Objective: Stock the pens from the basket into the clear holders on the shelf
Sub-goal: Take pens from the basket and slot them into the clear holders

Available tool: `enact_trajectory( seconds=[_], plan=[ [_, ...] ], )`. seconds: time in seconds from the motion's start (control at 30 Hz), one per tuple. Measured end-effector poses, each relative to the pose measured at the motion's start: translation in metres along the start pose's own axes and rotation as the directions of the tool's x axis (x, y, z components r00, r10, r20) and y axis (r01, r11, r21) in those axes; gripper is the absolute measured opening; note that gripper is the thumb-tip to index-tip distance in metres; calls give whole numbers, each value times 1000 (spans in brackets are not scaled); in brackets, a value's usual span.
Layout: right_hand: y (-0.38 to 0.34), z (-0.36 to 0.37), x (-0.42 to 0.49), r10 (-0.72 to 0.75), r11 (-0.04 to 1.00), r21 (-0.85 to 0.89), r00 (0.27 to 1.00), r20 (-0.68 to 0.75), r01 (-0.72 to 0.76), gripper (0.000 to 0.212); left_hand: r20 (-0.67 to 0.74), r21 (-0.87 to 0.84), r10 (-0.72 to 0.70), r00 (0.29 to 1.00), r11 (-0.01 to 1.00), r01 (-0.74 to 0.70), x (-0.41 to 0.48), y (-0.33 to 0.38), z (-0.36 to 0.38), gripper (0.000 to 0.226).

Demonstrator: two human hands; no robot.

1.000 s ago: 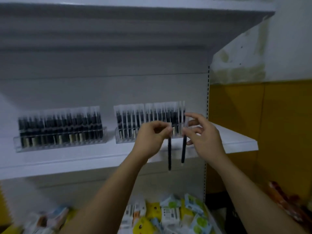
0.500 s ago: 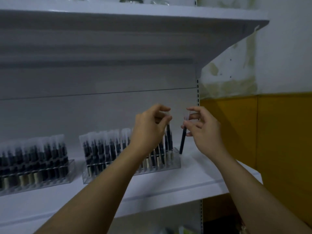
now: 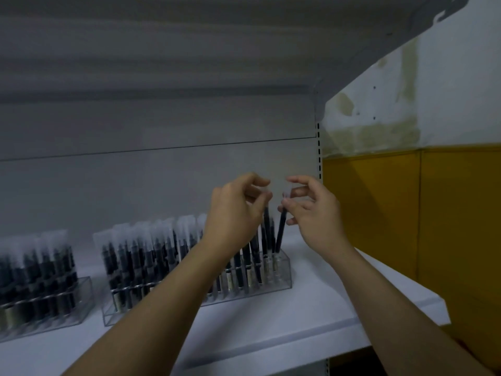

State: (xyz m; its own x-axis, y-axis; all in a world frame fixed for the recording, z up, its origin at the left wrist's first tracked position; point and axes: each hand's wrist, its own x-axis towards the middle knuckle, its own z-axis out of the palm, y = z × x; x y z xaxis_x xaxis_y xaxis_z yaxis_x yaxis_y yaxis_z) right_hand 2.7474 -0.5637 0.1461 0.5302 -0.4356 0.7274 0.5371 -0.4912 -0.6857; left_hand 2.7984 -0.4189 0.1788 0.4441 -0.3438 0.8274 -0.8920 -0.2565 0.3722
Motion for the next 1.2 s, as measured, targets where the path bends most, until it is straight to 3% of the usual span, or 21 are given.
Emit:
enact_trajectory(
  seconds=[0.23, 0.47, 0.63, 0.73, 0.87, 1.0, 1.2],
  plan=[
    [-6, 2, 9, 5, 982, -190, 994, 105, 15, 38, 105, 98, -57, 993, 994, 47, 0, 0, -2, 14],
    [-5, -6, 8, 64, 922, -386, 973, 220, 27, 24, 138, 510, -131, 982, 859, 43, -2, -10, 11, 23],
    [-1, -12, -4, 79, 898, -437, 954, 289, 58, 42, 149, 499, -139, 979, 865, 47, -4, -7, 11, 23],
    [-10, -14, -5, 66, 793, -584, 928, 366, 174, 48, 146, 496, -128, 981, 867, 40, -8, -6, 9, 24],
    [-24, -11, 1, 68, 641, -706, 894, 443, 301, 42, 141, 536, -104, 985, 844, 12, -17, 0, 7, 25],
    [-25, -9, -3, 136, 735, -651, 898, 418, 192, 44, 180, 565, -87, 980, 824, -30, -24, 0, 0, 34],
    [-32, -15, -32, 61, 737, -649, 937, 344, 191, 60, 184, 594, -27, 983, 800, -89, -45, -5, -23, 60]
  ],
)
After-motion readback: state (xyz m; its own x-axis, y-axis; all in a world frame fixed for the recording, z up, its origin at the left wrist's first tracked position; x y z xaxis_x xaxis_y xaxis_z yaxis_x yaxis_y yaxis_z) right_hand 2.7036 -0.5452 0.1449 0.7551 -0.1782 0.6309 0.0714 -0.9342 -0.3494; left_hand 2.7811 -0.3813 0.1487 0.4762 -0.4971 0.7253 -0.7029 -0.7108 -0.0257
